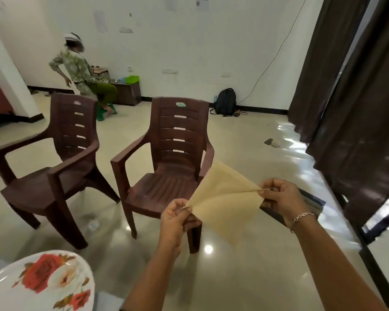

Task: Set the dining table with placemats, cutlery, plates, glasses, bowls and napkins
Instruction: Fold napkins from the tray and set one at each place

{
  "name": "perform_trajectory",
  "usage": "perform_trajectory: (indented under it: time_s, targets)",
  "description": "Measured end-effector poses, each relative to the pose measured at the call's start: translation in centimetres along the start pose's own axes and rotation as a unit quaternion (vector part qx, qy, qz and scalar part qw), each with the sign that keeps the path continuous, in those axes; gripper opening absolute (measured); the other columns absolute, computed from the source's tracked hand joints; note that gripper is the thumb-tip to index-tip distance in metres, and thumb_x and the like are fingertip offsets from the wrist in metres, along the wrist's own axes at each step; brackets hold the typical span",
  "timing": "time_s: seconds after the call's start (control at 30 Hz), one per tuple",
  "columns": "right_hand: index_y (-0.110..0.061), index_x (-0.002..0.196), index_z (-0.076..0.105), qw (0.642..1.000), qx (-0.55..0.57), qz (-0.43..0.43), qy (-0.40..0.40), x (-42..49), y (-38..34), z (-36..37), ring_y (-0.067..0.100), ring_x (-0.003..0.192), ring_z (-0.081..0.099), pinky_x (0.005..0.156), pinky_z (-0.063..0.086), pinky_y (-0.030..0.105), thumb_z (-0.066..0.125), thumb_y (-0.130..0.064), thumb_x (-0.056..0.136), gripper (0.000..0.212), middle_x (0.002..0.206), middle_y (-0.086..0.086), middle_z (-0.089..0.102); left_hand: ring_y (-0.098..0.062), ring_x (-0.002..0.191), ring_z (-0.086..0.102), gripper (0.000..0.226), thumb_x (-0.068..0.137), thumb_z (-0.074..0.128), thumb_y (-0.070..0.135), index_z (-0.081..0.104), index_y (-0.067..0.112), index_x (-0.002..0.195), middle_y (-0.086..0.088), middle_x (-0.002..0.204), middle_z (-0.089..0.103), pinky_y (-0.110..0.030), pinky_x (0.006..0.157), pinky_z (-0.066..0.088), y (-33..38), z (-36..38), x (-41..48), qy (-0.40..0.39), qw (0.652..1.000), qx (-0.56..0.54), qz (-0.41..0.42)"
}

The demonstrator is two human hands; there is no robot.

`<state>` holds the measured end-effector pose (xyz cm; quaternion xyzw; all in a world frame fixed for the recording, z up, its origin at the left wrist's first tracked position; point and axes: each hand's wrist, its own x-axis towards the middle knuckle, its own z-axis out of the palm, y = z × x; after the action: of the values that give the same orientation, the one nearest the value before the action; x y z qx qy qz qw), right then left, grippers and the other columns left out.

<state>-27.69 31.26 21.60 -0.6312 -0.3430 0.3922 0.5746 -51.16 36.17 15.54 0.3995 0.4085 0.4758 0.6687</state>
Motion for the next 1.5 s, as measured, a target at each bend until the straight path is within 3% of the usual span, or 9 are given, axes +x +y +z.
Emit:
perform_trajectory:
  time_s: [0.4, 0.63, 0.8, 0.93, 1.03, 1.2, 1.27, 1.37, 1.5]
  targets:
    - [0.0, 0.069, 0.067, 0.992, -0.022, -0.095, -0.085, 16.2, -4.4, 0.0, 0.014, 0.057, 0.065, 0.058, 0.057, 0.02, 0.046, 0.021, 0.08, 0.032, 0.063, 0.009, 0.066, -0.02, 0.073, 0.069, 0.02, 0.095, 0.039, 0.001, 0.053, 0.002, 0.08, -0.013, 0.076, 0.065, -0.031, 0.059, 0.059, 4.2, 4.9, 13.7, 0.032, 0.998, 0.016, 0.051]
    - [0.001, 0.068, 0.062, 0.985, -0.042, -0.114, -0.122, 22.7, -4.8, 5.9, 0.02, 0.064, 0.06, 0.056, 0.057, 0.023, 0.065, 0.006, 0.077, 0.011, 0.069, 0.013, 0.059, -0.021, 0.084, 0.069, 0.01, 0.085, 0.06, -0.002, 0.056, 0.004, 0.091, -0.013, 0.092, 0.062, -0.024, 0.053, 0.058, 5.3, 2.2, 19.2, 0.073, 0.993, 0.028, 0.092]
    - [-0.009, 0.075, 0.06, 0.966, -0.107, -0.123, -0.202, 28.2, -4.8, 12.4, 0.015, 0.067, 0.056, 0.058, 0.053, 0.019, 0.065, 0.009, 0.076, 0.019, 0.071, 0.003, 0.059, -0.019, 0.083, 0.063, 0.008, 0.084, 0.062, -0.003, 0.062, 0.005, 0.087, -0.009, 0.087, 0.062, -0.023, 0.058, 0.057, 8.1, -1.4, 23.2, 0.139, 0.974, 0.08, 0.159]
    - [-0.022, 0.075, 0.065, 0.935, -0.198, -0.198, -0.217, 31.6, -5.5, 19.0, -0.003, 0.065, 0.059, 0.063, 0.045, 0.006, 0.069, -0.001, 0.078, 0.021, 0.074, -0.008, 0.064, -0.023, 0.081, 0.061, 0.014, 0.084, 0.063, 0.0, 0.065, 0.013, 0.08, -0.006, 0.083, 0.065, -0.035, 0.072, 0.053, 11.7, -5.5, 26.4, 0.177, 0.942, 0.183, 0.219]
    - [-0.023, 0.079, 0.068, 0.891, -0.245, -0.241, -0.297, 32.2, -6.1, 25.5, -0.011, 0.073, 0.061, 0.072, 0.045, 0.005, 0.07, -0.004, 0.079, 0.019, 0.082, -0.012, 0.067, -0.005, 0.074, 0.058, 0.023, 0.084, 0.064, 0.004, 0.064, 0.024, 0.075, 0.007, 0.077, 0.063, -0.014, 0.064, 0.047, 14.3, -8.3, 28.3, 0.18, 0.912, 0.27, 0.25]
    - [-0.011, 0.101, 0.07, 0.823, -0.255, -0.254, -0.44, 31.2, -5.7, 36.8, 0.006, 0.095, 0.062, 0.089, 0.046, 0.016, 0.071, -0.013, 0.079, 0.022, 0.095, -0.005, 0.066, 0.0, 0.073, 0.059, 0.026, 0.081, 0.067, 0.004, 0.062, 0.029, 0.077, 0.013, 0.079, 0.065, -0.014, 0.065, 0.045, 17.0, -13.5, 30.0, 0.185, 0.879, 0.348, 0.268]
    - [-0.015, 0.096, 0.071, 0.807, -0.249, -0.251, -0.473, 30.8, -5.0, 40.4, 0.004, 0.091, 0.062, 0.087, 0.048, 0.018, 0.072, -0.016, 0.079, 0.017, 0.09, -0.008, 0.067, 0.0, 0.071, 0.059, 0.026, 0.079, 0.068, 0.005, 0.061, 0.03, 0.076, 0.015, 0.075, 0.065, -0.015, 0.064, 0.047, 17.7, -15.7, 30.0, 0.197, 0.877, 0.342, 0.275]
    - [-0.013, 0.081, 0.073, 0.81, -0.198, -0.218, -0.506, 30.0, -3.9, 44.5, 0.025, 0.083, 0.067, 0.083, 0.053, 0.044, 0.073, -0.021, 0.078, 0.009, 0.082, 0.009, 0.072, 0.003, 0.069, 0.058, 0.018, 0.078, 0.069, 0.009, 0.062, 0.026, 0.078, 0.013, 0.072, 0.064, -0.014, 0.062, 0.046, 18.5, -18.3, 29.4, 0.24, 0.872, 0.323, 0.279]
    - [-0.005, 0.07, 0.068, 0.77, -0.163, -0.218, -0.577, 28.7, -3.5, 49.1, 0.02, 0.066, 0.052, 0.064, 0.043, 0.04, 0.07, -0.029, 0.077, 0.025, 0.067, 0.015, 0.06, -0.003, 0.075, 0.062, 0.017, 0.074, 0.067, 0.023, 0.068, 0.018, 0.09, 0.007, 0.079, 0.067, -0.019, 0.067, 0.05, 19.0, -22.2, 28.0, 0.287, 0.881, 0.269, 0.263]
